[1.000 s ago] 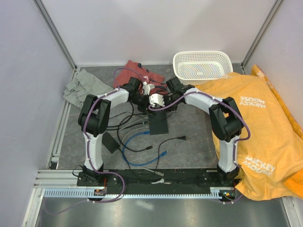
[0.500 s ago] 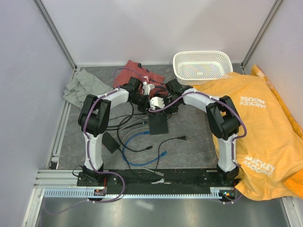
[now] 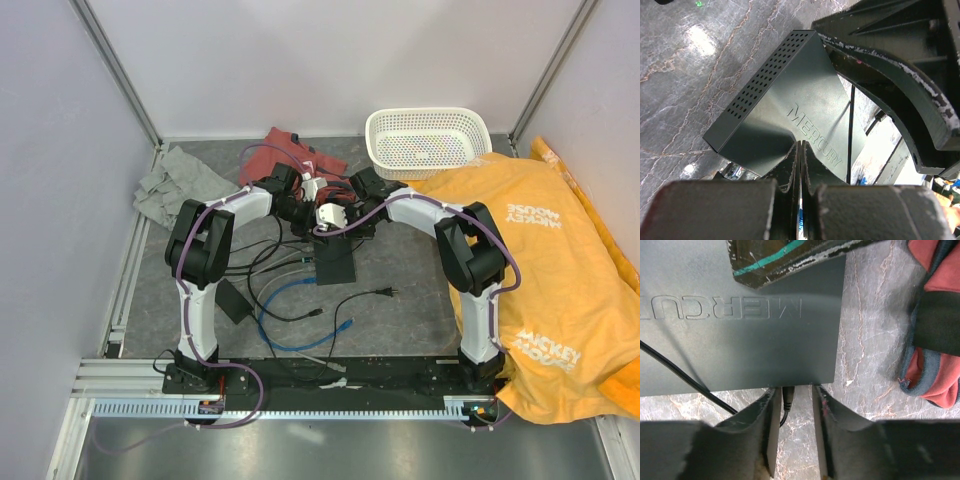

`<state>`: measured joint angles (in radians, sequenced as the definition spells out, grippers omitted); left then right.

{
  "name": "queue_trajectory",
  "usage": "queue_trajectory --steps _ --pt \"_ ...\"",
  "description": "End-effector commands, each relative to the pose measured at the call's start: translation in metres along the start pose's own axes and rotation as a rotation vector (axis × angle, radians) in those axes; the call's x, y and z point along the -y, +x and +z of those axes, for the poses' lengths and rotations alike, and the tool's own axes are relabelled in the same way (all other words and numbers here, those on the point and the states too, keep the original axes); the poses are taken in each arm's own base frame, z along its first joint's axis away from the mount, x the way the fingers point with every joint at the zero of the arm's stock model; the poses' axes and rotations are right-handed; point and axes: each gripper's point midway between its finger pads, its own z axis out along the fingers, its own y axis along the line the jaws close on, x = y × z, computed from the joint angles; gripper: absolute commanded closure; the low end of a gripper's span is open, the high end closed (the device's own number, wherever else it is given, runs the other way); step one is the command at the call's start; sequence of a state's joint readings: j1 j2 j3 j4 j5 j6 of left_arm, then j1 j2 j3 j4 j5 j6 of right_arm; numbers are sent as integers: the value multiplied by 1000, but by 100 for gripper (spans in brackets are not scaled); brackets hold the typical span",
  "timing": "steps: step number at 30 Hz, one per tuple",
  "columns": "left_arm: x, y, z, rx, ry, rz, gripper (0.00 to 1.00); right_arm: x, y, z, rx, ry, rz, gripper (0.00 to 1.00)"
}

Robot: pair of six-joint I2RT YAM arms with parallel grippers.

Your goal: Pull the plug from the switch port

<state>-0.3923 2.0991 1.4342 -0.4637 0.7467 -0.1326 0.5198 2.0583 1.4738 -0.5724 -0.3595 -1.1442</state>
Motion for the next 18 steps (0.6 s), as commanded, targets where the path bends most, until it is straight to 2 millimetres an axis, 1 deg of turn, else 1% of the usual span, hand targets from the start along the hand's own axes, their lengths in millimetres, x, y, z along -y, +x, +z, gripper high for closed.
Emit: queue_trajectory --steps 1,3,6,7,10,12,16,18 --pt "-32 19 9 -51 -102 17 98 -4 -9 7 57 -3 -12 67" --pt "-32 20 9 -52 -102 16 98 -3 -10 7 59 5 -4 71" --pt "-33 20 10 -53 -102 17 99 -4 -7 8 49 3 -2 81" --pt "-33 20 10 -53 -102 17 98 -4 -6 8 41 4 -1 87" --pt "-33 19 10 -51 -104 20 98 -5 -2 9 29 2 -3 94" --pt "-33 19 9 -50 -104 21 99 -7 1 9 14 4 5 96" --pt "-33 19 9 -50 -105 24 98 -16 7 11 2 -5 51 100" --pt "-33 19 9 -50 -107 24 98 -22 13 14 -12 -13 75 100"
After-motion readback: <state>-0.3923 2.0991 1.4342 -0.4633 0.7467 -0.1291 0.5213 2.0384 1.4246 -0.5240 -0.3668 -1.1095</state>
